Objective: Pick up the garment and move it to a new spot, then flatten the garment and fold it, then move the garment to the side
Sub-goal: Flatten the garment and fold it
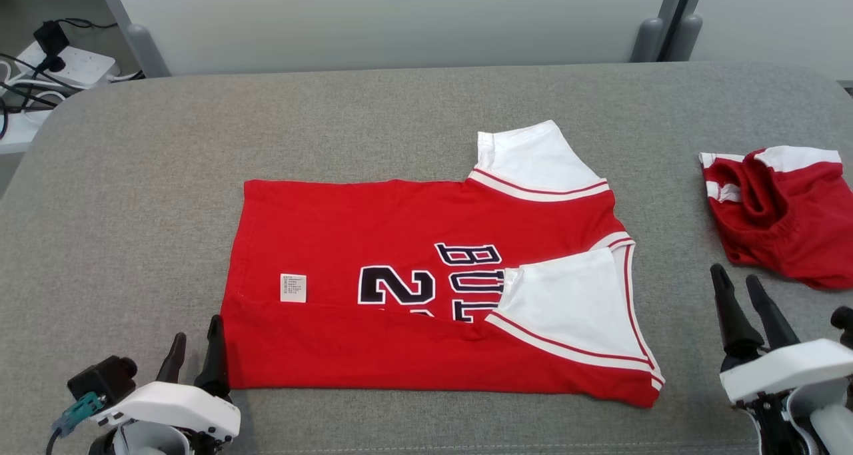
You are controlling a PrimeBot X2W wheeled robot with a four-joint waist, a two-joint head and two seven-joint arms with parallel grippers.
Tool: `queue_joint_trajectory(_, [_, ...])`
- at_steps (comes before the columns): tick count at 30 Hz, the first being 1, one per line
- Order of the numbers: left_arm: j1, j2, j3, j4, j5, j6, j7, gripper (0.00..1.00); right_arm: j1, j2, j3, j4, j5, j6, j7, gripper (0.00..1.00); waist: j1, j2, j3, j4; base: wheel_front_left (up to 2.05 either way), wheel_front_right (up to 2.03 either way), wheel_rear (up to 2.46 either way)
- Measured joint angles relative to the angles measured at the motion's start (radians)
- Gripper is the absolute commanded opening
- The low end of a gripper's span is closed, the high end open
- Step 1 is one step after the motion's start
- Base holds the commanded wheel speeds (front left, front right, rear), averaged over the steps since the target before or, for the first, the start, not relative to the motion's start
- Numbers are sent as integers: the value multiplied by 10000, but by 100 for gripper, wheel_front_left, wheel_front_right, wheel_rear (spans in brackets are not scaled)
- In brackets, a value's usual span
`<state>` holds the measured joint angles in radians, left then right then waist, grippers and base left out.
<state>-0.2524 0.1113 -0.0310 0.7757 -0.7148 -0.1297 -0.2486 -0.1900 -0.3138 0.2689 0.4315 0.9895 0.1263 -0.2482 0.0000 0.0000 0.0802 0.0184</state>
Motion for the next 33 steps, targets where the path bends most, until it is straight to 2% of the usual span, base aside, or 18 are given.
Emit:
queue_joint_trajectory(3, [-65, 102, -180, -224, 840, -2, 0, 100, -489, 6, -146, -29, -1045, 0, 0, 100, 0, 0, 150, 8, 0, 0, 0])
queue_joint_trajectory(13, [-1588, 456, -890, -362, 1588, -2, 0, 100, -2886, 109, 115, 132, -2566, 0, -2, 100, 0, 0, 1016, 122, 0, 0, 0])
queue_joint_trajectory(26, [-3973, 1103, -2188, 161, 1639, -10, -15, 100, -5054, 290, 209, 1057, -3816, 0, -4, 100, 0, 0, 2741, 287, 0, 0, 0])
queue_joint_trajectory(33, [-5091, 1910, -3375, 483, 1206, -12, 176, 100, -5594, 757, 52, 1068, -4293, 0, -19, 100, 0, 0, 3567, 82, 0, 0, 0])
